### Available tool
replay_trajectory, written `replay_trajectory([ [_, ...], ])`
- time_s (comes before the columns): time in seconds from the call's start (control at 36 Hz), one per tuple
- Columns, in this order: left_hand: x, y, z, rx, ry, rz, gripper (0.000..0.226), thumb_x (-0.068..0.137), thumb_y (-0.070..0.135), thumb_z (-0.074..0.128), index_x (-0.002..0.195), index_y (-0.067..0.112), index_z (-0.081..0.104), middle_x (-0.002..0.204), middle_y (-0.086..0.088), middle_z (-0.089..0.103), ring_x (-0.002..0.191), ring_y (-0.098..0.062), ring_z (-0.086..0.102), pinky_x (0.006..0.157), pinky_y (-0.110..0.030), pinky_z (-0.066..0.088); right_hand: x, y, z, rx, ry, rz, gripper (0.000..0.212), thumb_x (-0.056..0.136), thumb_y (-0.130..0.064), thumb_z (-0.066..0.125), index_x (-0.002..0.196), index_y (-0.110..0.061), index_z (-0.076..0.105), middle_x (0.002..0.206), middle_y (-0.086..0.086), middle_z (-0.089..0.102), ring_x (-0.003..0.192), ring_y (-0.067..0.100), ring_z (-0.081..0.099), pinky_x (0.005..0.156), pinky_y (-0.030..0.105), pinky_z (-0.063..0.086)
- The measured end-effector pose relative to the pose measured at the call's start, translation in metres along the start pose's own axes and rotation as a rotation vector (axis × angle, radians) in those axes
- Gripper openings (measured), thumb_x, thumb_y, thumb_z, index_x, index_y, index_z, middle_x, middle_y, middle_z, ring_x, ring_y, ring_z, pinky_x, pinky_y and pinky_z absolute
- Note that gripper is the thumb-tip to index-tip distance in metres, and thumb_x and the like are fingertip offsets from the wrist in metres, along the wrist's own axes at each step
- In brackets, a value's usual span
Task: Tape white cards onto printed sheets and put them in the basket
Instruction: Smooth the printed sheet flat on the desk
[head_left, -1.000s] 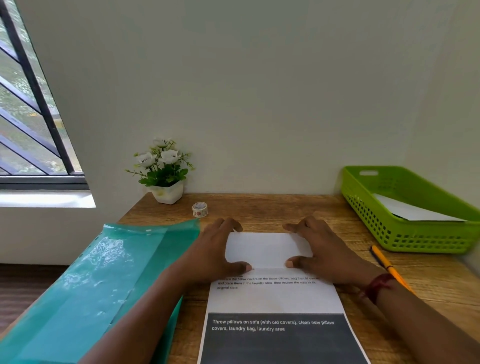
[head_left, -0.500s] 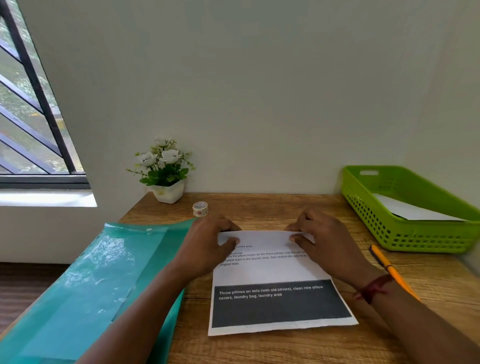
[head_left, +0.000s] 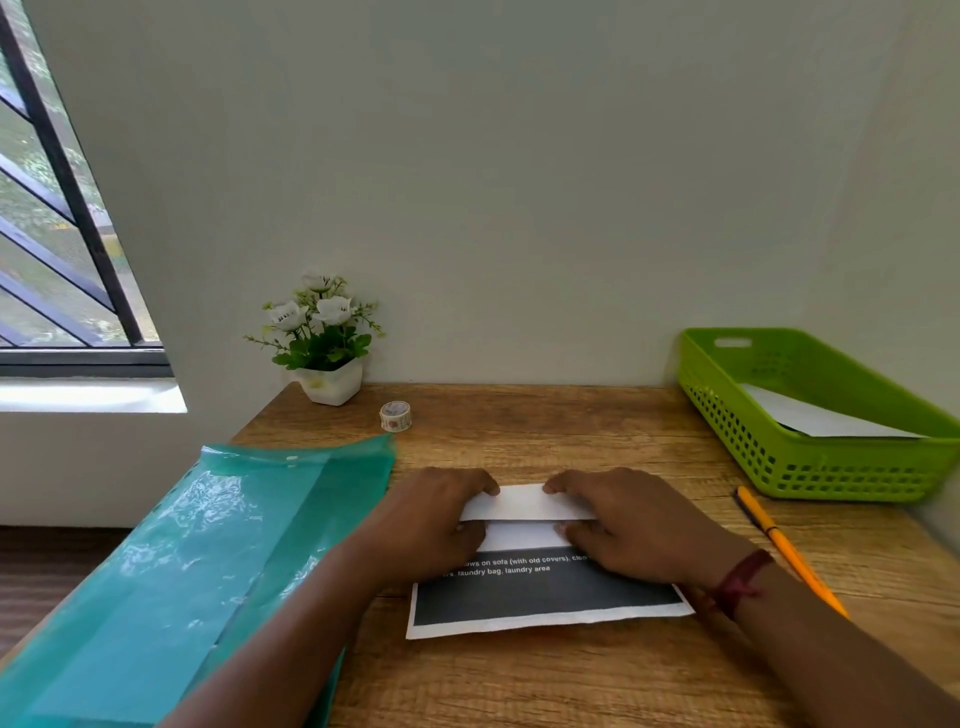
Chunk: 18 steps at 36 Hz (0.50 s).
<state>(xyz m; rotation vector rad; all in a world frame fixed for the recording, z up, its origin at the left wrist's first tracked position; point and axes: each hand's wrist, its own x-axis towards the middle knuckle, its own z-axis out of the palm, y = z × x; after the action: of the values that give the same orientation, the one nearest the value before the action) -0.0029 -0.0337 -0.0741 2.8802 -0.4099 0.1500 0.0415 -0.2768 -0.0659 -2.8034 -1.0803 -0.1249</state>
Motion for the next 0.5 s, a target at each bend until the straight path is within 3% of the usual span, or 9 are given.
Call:
replay_trajectory([
  [0.08,-0.003,0.009,-0.002,0.03,-0.109,-0.02,0.06,0.093,0.051,0.05,0.148,0.03,0.035,0.15,0.007,0.043,0.134,-0.013,0.042,0.112,-0.033,0.036,-0.001,-0.006,0.002,-0.038,-0.051,0.015,0.064,0.091,-0.067,0.037,0.147,-0.035,0.03,0.15,-0.011,0.041,0.128,0.014,0.048,0.101,0.033,0.041],
  [0.17,-0.006,0.018,-0.001,0.08,-0.23,-0.016,0.069,0.098,0.055,0.038,0.156,0.027,0.014,0.164,0.007,0.01,0.15,-0.012,0.01,0.12,-0.035,0.01,-0.002,-0.014,0.009,-0.055,-0.138,-0.01,0.077,0.089,-0.073,0.018,0.153,-0.03,0.016,0.162,-0.007,0.012,0.147,0.01,0.017,0.119,0.039,0.02],
  [0.22,-0.005,0.021,0.003,0.104,-0.283,-0.007,0.069,0.101,0.056,0.028,0.157,0.026,0.001,0.164,0.006,-0.004,0.15,-0.01,-0.006,0.123,-0.039,-0.001,-0.002,-0.019,0.016,-0.051,-0.183,-0.012,0.08,0.089,-0.072,0.008,0.155,-0.027,0.005,0.163,-0.005,-0.002,0.149,0.009,-0.002,0.121,0.047,0.006],
  [0.31,-0.003,0.021,0.012,0.157,-0.315,0.014,0.066,0.102,0.052,0.019,0.155,0.023,-0.008,0.163,0.003,-0.013,0.148,-0.012,-0.017,0.122,-0.047,-0.006,-0.003,-0.026,0.024,-0.037,-0.208,0.008,0.081,0.088,-0.072,0.001,0.154,-0.026,-0.008,0.161,-0.007,-0.014,0.147,0.009,-0.016,0.12,0.051,-0.004],
  [0.5,-0.004,0.023,0.02,0.201,-0.285,0.037,0.065,0.104,0.047,0.015,0.154,0.018,-0.013,0.162,0.0,-0.019,0.147,-0.015,-0.022,0.119,-0.042,-0.014,-0.003,-0.034,0.028,-0.001,-0.219,0.04,0.091,0.077,-0.077,-0.009,0.152,-0.026,-0.015,0.159,-0.008,-0.021,0.143,0.007,-0.027,0.119,0.05,-0.012],
])
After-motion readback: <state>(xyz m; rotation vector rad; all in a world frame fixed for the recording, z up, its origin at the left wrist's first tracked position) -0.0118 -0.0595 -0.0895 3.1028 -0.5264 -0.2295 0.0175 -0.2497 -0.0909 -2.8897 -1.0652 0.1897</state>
